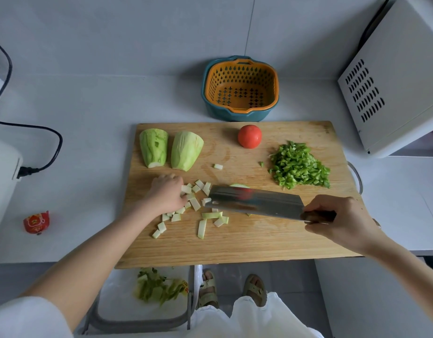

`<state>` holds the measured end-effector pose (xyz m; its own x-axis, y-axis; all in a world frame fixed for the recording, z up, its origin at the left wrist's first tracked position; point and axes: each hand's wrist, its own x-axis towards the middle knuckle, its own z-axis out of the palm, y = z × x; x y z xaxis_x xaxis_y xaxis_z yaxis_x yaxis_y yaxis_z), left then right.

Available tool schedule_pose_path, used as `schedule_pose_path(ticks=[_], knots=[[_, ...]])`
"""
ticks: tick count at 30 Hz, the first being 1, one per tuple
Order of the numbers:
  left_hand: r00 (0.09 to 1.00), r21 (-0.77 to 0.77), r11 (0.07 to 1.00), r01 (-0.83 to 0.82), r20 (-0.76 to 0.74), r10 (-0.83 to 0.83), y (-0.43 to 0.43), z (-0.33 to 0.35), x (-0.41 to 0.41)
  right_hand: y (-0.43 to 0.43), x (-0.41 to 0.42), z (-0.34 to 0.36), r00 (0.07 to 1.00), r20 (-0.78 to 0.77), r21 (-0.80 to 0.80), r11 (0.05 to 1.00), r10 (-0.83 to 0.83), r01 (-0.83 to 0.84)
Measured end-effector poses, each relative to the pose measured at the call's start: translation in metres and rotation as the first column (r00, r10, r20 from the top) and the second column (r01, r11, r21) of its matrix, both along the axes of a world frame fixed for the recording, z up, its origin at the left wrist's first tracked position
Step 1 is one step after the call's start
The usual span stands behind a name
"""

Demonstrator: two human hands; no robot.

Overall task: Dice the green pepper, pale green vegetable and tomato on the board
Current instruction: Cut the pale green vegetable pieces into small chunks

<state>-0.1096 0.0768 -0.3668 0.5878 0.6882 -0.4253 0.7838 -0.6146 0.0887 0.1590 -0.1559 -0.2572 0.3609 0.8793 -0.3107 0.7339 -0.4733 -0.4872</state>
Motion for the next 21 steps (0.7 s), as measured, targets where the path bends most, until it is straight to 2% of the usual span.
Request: schedule_pose_path(ticks=[6, 11, 16, 18, 21], knots=[[0.994, -0.098, 0.991, -0.087, 0.057, 0.092, 0.003, -0.001, 0.005, -0.001, 0.004, -0.006, 0.995, -0.061, 0.088, 0.993, -0.074, 0.079], [1.000, -0.019, 1.000, -0.002, -0.017, 0.001, -0.002, 0.005, 0.008, -0.002, 0.007, -0.010, 0.988, -0.090, 0.119, 0.984, -0.125, 0.135], [0.999, 0.005, 1.000, -0.031, -0.032, 0.031, -0.008, 0.005, 0.017, -0.002, 0.009, -0.014, 0.976, -0.131, 0.148, 0.970, -0.173, 0.192], [0.998, 0.016, 0.998, -0.067, -0.003, 0.067, -0.011, 0.004, 0.017, -0.002, 0.010, -0.015, 0.968, -0.161, 0.161, 0.963, -0.191, 0.216], [0.974, 0.008, 0.976, -0.217, 0.073, 0.216, -0.017, 0.005, 0.020, 0.000, 0.013, -0.018, 0.957, -0.197, 0.179, 0.952, -0.213, 0.249]])
